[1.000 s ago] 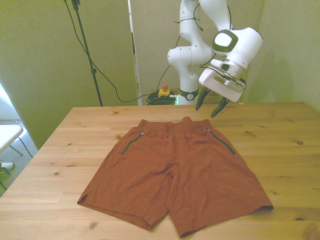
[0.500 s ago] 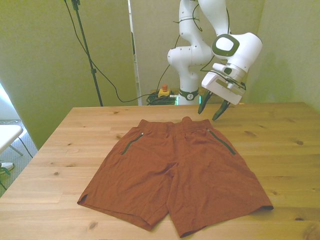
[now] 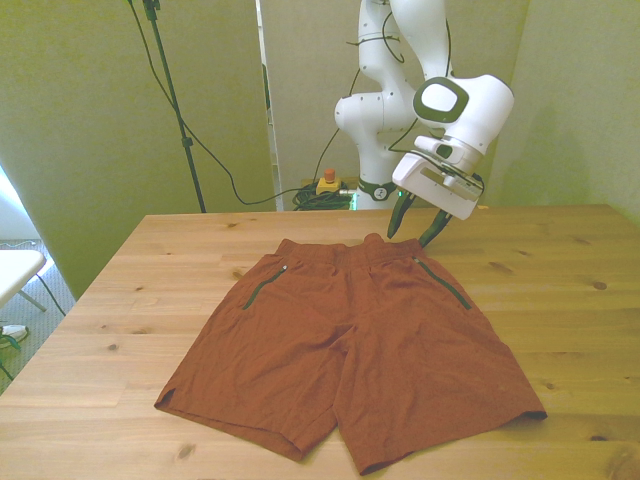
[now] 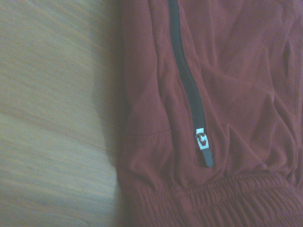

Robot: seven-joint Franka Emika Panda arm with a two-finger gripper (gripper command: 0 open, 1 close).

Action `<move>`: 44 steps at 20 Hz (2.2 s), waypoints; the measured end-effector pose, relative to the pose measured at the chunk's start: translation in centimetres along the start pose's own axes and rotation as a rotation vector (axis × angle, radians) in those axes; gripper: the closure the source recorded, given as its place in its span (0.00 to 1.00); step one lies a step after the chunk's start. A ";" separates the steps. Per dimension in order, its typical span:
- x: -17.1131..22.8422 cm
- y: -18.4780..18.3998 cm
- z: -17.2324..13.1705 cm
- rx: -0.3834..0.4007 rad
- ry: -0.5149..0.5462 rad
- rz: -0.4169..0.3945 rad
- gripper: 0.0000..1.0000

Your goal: Fold the shorts

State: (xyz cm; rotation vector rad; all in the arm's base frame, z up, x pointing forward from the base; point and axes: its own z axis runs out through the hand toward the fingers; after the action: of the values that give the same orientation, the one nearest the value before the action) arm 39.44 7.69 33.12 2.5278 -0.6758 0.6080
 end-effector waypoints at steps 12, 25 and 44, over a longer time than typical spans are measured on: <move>0.1 -0.3 1.2 -0.003 -0.013 0.011 1.00; 0.2 -0.4 1.4 0.005 -0.020 0.023 1.00; 8.4 12.7 -6.3 0.137 -0.037 0.302 1.00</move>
State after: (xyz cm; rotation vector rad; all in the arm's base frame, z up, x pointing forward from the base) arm 37.19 -1.80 46.36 2.5876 -1.0758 0.7326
